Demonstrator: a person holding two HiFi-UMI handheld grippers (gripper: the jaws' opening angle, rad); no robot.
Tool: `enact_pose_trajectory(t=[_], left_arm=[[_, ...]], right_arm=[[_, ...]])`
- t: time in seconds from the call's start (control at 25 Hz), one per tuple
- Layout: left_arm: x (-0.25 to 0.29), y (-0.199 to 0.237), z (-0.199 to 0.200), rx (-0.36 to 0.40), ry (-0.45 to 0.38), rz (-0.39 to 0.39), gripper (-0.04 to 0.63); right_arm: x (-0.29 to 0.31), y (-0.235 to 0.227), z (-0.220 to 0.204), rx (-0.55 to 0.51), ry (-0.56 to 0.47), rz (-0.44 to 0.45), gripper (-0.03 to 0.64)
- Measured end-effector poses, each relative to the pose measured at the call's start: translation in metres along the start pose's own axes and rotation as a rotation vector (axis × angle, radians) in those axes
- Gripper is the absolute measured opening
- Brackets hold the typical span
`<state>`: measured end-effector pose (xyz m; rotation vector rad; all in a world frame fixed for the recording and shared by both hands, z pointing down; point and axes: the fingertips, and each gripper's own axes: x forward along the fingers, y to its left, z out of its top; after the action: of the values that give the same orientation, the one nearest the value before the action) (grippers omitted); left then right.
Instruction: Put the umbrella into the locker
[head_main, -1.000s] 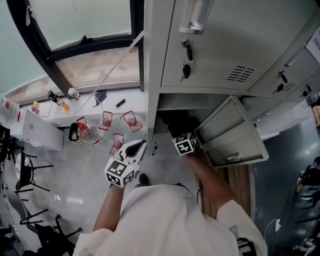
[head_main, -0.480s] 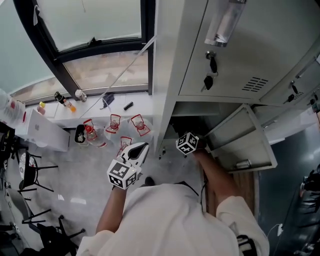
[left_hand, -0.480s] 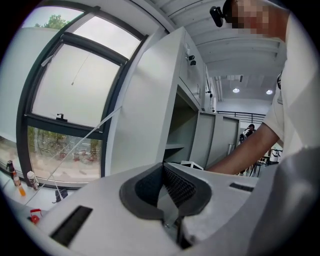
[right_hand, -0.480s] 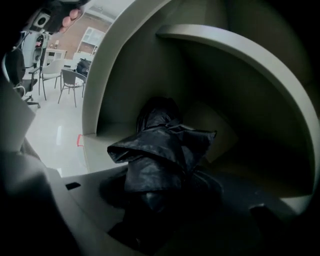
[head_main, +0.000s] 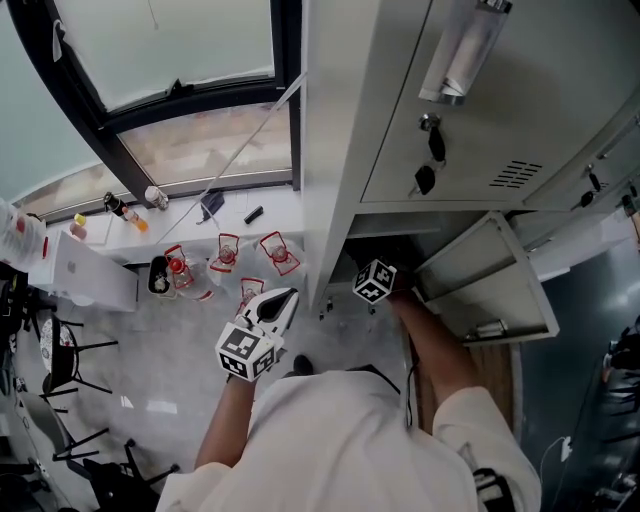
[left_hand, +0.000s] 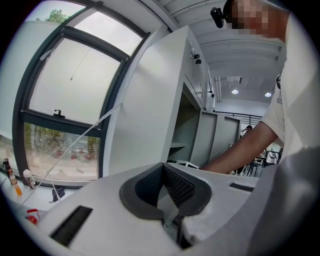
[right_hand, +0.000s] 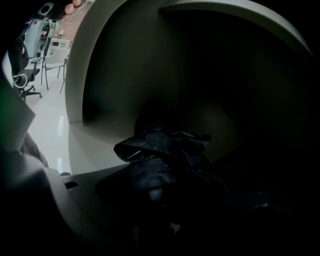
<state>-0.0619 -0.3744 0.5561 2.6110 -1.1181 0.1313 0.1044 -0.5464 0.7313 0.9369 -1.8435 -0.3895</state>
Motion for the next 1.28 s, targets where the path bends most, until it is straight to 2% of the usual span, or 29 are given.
enact_pose_trajectory(t=[0.12,0.4,0.56,0.92,1.28], left_arm=[[0.002,0.002,0.002,0.001,-0.001,-0.010,0.005],[0.006,0.003,0.003,0.001,-0.009,-0.038,0.005],[0.010,-0.002,-0.002,0.000,0.004,-0.067,0.005],[0.020,-0.016,-0.012,0.001,0.024,-0.136,0.003],[0.033,-0.045,-0.018,0.005,0.032,-0.172,0.005]], right_arm=[[-0.004,-0.008,-0.001,0.088,-0.005,-0.005,0.322],[-0.029,-0.010,-0.002,0.208,-0.038,-0.051,0.325],[-0.039,-0.005,-0.006,0.224,-0.038,-0.055,0.325],[-0.076,-0.010,-0.001,0.345,-0.084,-0.096,0.290],[-0.119,-0.006,0.004,0.425,-0.149,-0.076,0.228]])
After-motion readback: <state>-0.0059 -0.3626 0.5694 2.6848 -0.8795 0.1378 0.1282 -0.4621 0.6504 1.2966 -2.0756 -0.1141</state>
